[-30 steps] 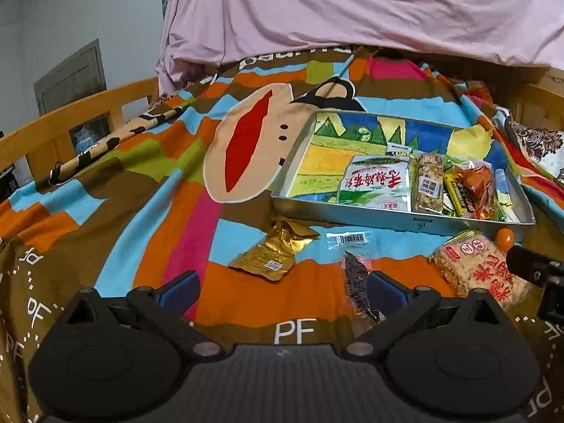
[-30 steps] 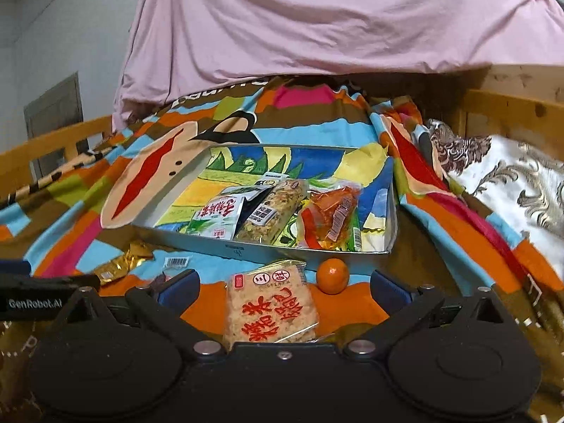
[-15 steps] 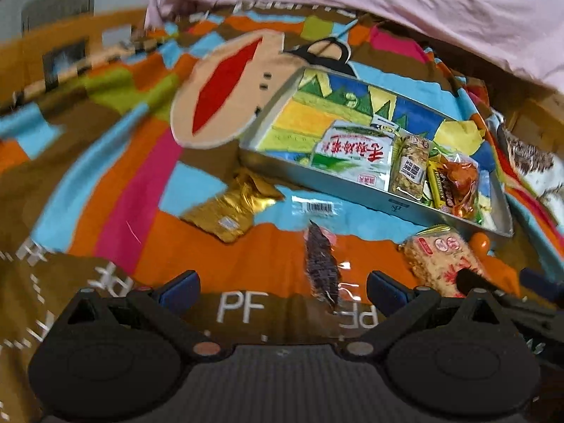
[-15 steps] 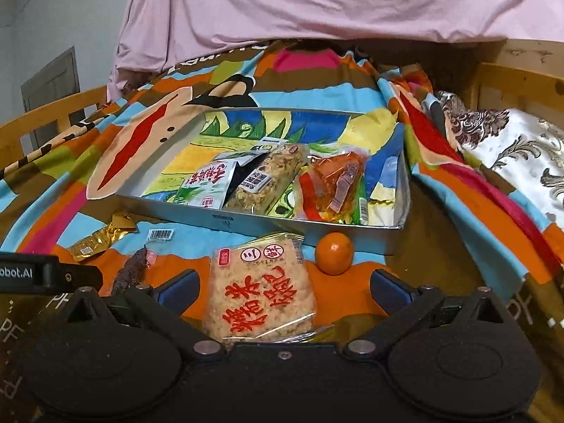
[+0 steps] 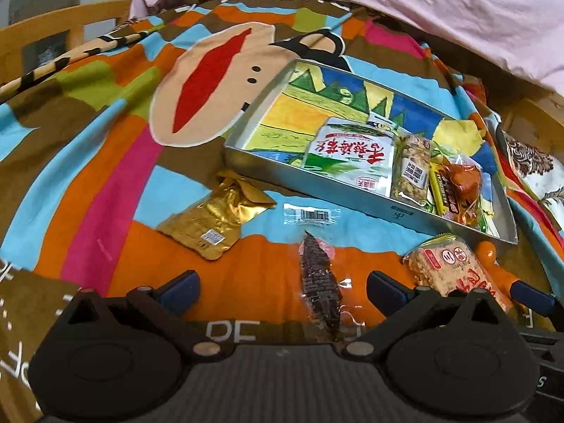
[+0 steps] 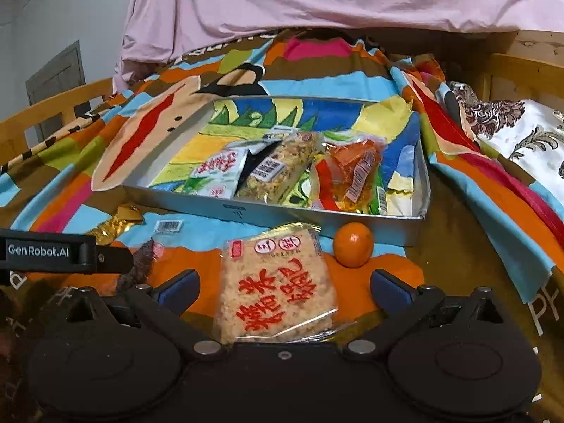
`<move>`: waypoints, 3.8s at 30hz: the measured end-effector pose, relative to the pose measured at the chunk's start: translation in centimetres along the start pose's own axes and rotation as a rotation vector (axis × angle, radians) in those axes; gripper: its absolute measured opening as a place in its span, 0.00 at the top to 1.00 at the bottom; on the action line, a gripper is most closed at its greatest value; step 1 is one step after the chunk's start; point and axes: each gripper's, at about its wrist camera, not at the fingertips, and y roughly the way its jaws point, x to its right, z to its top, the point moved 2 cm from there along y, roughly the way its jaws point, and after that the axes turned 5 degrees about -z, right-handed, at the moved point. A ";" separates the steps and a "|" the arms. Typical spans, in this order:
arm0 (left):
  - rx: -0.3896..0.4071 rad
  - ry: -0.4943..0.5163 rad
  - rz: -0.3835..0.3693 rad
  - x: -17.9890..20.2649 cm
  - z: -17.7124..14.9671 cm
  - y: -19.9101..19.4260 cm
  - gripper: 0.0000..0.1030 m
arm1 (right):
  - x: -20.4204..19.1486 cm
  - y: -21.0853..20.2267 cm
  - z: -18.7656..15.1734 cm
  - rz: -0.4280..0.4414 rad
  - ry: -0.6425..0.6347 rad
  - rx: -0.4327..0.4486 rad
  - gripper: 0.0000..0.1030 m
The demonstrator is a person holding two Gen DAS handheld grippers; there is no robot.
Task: Organize snacks
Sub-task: 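Lower left tool over the dark stick snack while right tool lowers over the rice cracker pack, then close left tool on the dark stick snack while right tool closes on the rice cracker pack, then lift the dark stick snack with left tool while right tool carries the rice cracker pack to the tray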
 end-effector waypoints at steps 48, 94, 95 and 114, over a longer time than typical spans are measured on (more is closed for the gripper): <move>-0.043 0.190 0.037 2.8 -0.9 5.0 0.08 | -2.5 1.3 -2.1 -0.098 -0.234 -0.001 0.18; -0.017 0.218 0.027 1.8 -1.9 1.7 0.51 | -2.7 0.9 -1.7 -0.060 -0.207 -0.040 0.25; -0.019 0.218 0.025 1.8 -1.9 1.5 0.51 | -2.8 0.9 -1.6 -0.063 -0.210 -0.040 0.25; 0.022 0.219 0.035 1.3 -1.7 -3.1 0.51 | -3.7 -1.8 -0.5 -0.116 -0.300 0.080 0.26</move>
